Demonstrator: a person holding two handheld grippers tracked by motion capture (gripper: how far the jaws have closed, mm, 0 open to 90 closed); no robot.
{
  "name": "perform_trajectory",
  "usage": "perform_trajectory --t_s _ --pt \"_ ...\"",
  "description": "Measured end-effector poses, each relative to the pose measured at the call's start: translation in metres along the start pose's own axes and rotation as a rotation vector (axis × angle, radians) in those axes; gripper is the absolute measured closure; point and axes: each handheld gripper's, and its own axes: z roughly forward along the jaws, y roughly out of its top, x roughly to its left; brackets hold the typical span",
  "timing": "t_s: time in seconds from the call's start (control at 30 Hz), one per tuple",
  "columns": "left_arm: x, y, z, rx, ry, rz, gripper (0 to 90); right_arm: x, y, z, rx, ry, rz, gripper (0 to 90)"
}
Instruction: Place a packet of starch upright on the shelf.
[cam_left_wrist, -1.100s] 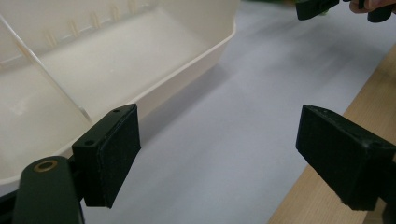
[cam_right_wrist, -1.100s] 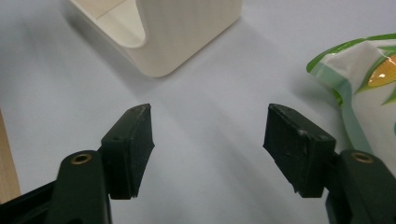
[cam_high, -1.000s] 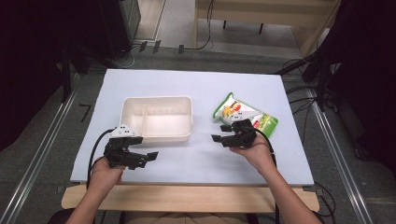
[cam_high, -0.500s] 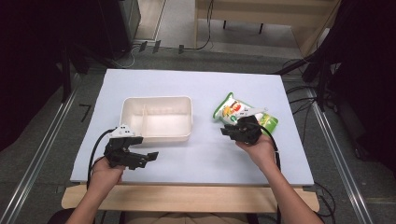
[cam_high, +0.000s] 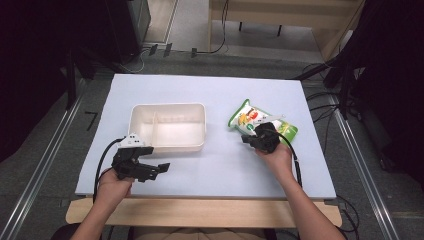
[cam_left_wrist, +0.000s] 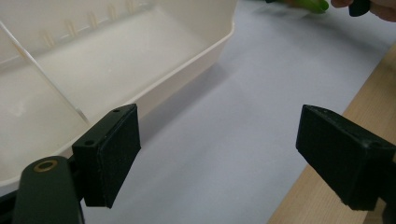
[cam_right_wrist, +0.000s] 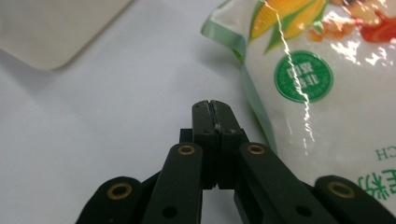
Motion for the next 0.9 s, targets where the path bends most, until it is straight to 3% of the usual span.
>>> perform_trajectory --t_s 0.13,0.27,0.6,0.9 --pt "0.0 0.0 -0.001 -0.005 -0.001 0.002 14.7 -0.01 -0.004 0.004 0.037 -0.047 0.014 90.0" --pt "0.0 0.0 -0.001 -0.007 -0.003 0.0 14.7 -0.017 -0.005 0.001 0.023 -0.041 0.046 90.0" --pt "0.0 0.0 -0.001 -0.008 -0.001 0.0 14.7 -0.025 -0.007 0.0 0.03 -0.061 0.059 90.0" --pt "0.001 -0.001 -0.002 -0.01 -0.003 -0.002 14.7 -0.046 -0.011 -0.011 0.017 -0.066 0.11 90.0"
